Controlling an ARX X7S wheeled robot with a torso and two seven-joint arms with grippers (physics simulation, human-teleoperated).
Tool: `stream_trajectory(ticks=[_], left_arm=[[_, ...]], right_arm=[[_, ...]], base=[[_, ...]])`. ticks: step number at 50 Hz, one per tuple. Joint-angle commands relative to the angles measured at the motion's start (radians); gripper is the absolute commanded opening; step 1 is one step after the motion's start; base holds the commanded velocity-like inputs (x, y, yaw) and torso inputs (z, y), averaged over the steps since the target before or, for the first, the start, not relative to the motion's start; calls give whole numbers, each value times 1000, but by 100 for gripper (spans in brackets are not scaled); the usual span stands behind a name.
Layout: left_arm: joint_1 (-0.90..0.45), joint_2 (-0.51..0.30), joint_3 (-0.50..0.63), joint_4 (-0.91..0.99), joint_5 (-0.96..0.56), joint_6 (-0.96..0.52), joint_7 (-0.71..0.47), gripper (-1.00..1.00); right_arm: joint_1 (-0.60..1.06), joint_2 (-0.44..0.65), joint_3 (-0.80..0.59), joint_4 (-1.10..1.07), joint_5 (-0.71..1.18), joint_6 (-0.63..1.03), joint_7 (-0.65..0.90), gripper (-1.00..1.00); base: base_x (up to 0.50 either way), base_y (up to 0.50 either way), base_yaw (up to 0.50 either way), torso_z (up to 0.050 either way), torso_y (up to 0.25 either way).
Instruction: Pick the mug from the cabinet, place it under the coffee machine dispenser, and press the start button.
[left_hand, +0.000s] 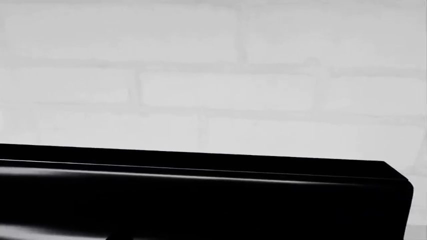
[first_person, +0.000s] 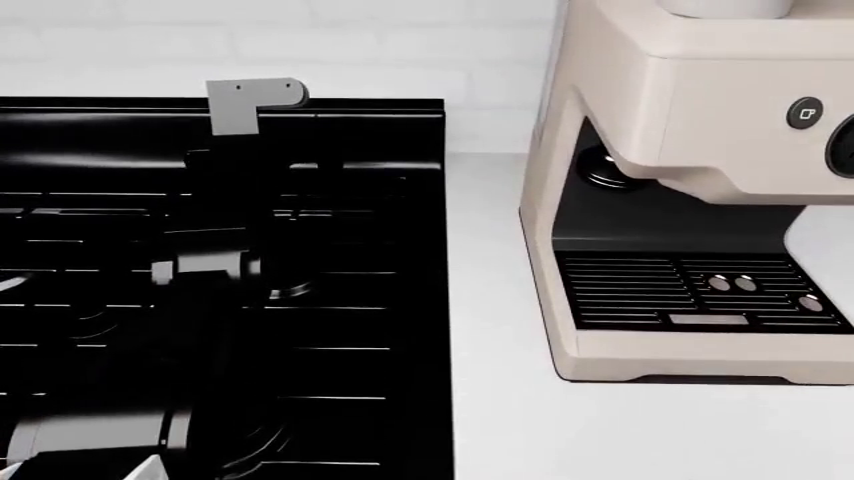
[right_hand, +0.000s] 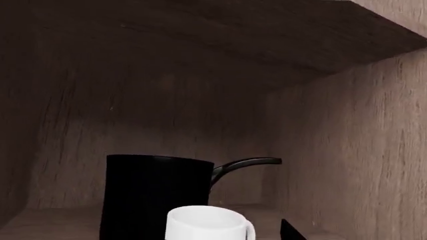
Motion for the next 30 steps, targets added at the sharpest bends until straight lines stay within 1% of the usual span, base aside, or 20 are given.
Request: stream_trajectory(ticks=[1,14,22,26,27,30], left_arm=[[0,0,2,0,-1,2,0,100],[0,1,5,0,-4,7,5,100],[1,0,4,0,-5,7,7,100],[1,0,6,0,-3,9,3,100],[1,0,6,0,-3,8,3,100],[1,0,5,0,-5,7,5,100]], right_arm=[[-25,-75,-36,183,-96,-21,-96,100],[-114,-93,-34,238,-106,-62,-122,100],[-135,-64,-34,250,-110,-46,-88,100],[-181,-77,-30,275,-92,-49,-121,100],[-191,-90,-32,300,-86,-41,-139,-100],[-215,-116,-41,354,-84,-35,-178,-100]], base=[[0,0,0,0,0],[0,0,0,0,0],[0,0,0,0,0],[0,0,-1,0,0],[0,0,-3,0,0],[4,-3,-3,0,0]])
